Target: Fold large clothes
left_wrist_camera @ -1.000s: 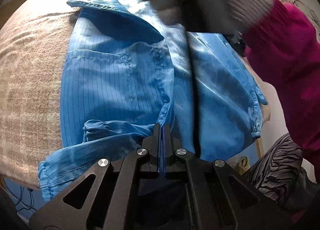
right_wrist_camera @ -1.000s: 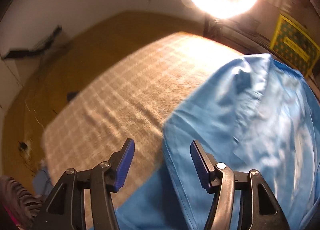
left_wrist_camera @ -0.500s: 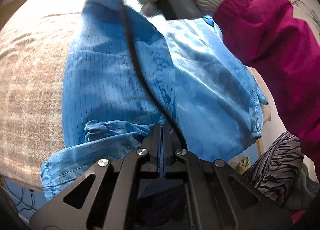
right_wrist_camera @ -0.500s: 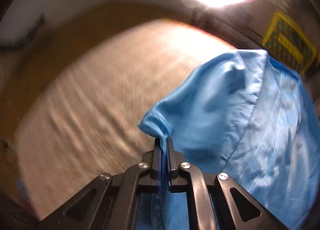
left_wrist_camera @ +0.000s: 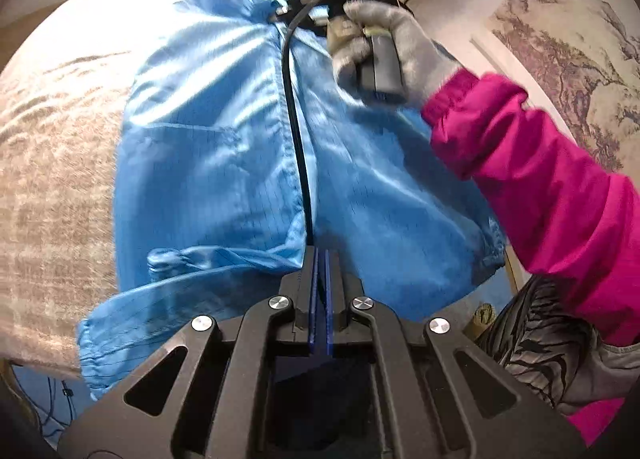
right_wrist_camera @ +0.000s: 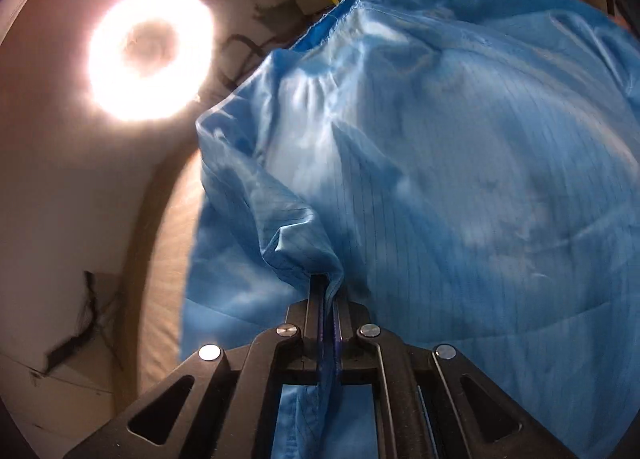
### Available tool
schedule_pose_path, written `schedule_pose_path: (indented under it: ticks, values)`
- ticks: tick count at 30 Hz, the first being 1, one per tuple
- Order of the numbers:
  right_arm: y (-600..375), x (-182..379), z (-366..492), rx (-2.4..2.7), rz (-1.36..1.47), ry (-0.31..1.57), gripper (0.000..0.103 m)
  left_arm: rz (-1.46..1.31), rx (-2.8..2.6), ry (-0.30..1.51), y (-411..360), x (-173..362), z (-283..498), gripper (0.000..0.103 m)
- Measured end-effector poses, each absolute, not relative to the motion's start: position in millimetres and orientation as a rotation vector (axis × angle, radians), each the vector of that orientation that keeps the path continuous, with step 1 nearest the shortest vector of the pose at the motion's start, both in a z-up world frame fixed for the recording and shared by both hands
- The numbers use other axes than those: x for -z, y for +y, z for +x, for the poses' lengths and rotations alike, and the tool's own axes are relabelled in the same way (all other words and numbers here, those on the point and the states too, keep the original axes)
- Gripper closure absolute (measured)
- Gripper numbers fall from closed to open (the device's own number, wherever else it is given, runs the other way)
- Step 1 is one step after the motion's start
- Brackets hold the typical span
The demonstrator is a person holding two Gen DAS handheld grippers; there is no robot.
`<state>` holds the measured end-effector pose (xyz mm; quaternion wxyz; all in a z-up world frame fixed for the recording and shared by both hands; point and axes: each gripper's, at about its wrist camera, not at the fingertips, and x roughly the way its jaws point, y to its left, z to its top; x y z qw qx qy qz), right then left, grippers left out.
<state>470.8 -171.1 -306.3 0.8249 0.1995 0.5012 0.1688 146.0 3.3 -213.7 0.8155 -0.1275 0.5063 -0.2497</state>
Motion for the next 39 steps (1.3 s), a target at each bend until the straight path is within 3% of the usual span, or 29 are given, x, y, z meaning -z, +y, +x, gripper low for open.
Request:
schedule_pose_path:
  ticks: [3, 4, 5, 14, 23, 24, 26, 28, 33, 39]
  values:
    - [-159.3, 293.3, 468.8, -0.388, 0.258, 1.083, 0.096, -0.278, 0.443, 1.037, 25.4, 209.5, 152.1, 0.103]
    - [-154.7, 288.6, 468.6, -0.372, 0.179, 1.098, 0.088, -0.289, 0.403, 1.028, 33.3, 209.9, 156.1, 0.103]
    - [-150.5, 284.7, 472.0, -0.365, 0.097, 1.103, 0.067, -0.316, 0.353, 1.039, 44.4, 215.4, 163.1, 0.103]
    - [-100.3, 212.9, 517.1, -0.499, -0.091, 0.954, 0.053, -0.334, 0.292, 1.137, 52.5, 253.5, 185.6, 0.103]
    - [-31.9, 244.1, 579.3, -0.548, -0.177, 0.997, 0.054, -0.404, 0.303, 1.137, 53.8, 258.5, 195.2, 0.103]
    - [-29.7, 248.3, 584.5, -0.552, -0.178, 1.006, 0.058, -0.407, 0.304, 1.137, 53.3, 258.9, 196.6, 0.103]
    - [-25.3, 258.2, 591.5, -0.571, -0.181, 1.033, 0.088, -0.408, 0.304, 1.137, 54.6, 258.7, 197.9, 0.103]
    - [-26.3, 255.4, 590.2, -0.587, -0.176, 0.997, 0.103, -0.415, 0.303, 1.138, 54.2, 258.8, 200.0, 0.103]
    - [-61.8, 233.7, 609.2, -0.522, -0.044, 0.928, 0.103, -0.408, 0.302, 1.123, 53.2, 259.5, 202.8, 0.103]
    - [-88.3, 270.3, 630.0, -0.4, -0.001, 1.015, 0.103, -0.42, 0.298, 1.13, 53.3, 259.6, 204.1, 0.103]
